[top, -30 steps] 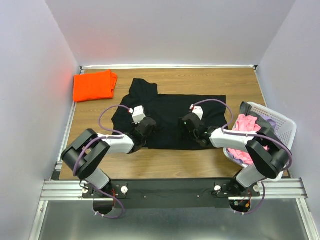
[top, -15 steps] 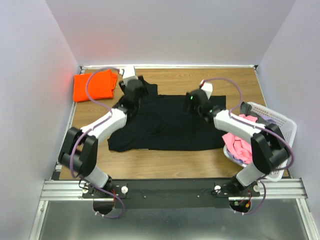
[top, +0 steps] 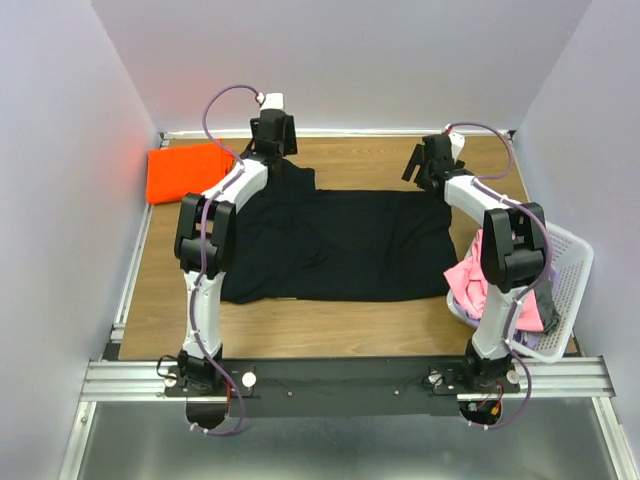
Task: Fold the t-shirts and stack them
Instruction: Fold the tshirt
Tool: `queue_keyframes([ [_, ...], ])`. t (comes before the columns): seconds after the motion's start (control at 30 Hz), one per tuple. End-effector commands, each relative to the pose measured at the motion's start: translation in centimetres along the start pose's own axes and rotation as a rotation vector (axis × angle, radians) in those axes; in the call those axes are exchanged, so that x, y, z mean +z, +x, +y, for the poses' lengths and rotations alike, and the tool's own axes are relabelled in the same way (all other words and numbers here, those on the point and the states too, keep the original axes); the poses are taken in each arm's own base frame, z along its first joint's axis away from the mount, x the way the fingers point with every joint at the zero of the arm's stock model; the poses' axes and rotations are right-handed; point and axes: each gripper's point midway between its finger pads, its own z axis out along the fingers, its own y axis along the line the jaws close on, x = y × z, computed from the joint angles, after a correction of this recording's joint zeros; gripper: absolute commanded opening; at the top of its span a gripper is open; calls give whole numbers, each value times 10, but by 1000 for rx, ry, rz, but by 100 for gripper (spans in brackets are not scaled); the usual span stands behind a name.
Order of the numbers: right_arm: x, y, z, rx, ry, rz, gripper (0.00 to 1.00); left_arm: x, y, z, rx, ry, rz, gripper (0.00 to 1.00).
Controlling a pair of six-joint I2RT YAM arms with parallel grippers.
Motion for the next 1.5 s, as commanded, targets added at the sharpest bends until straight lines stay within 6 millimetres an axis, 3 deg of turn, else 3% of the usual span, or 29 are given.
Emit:
queue_keyframes([
  [0.0,19,-1,-8,5,-20,41,95,23,13,10,49,16,96,70],
  [0.07,26,1,-15,13,-11,51,95,31,8,15,45,5,96,70],
  [0.1,31,2,-23,20,2,59,95,36,22,19,49,-4,130,70],
  [0.23,42,6,-43,38,46,72,95,46,28,32,35,-10,150,70],
  [0.4,48,6,-53,39,84,66,95,53,36,48,26,-16,168,70],
  [0.67,63,6,-72,56,142,65,89,60,35,49,20,-2,174,70],
  [1.1,73,12,-87,84,169,83,76,70,50,52,10,-29,232,70],
  [1.17,75,15,-87,84,163,92,70,72,48,53,6,-35,231,70],
  [1.33,74,14,-84,88,151,91,60,80,64,57,5,-35,284,71],
  [1.47,71,15,-82,95,141,97,59,81,68,60,-5,-47,299,71],
])
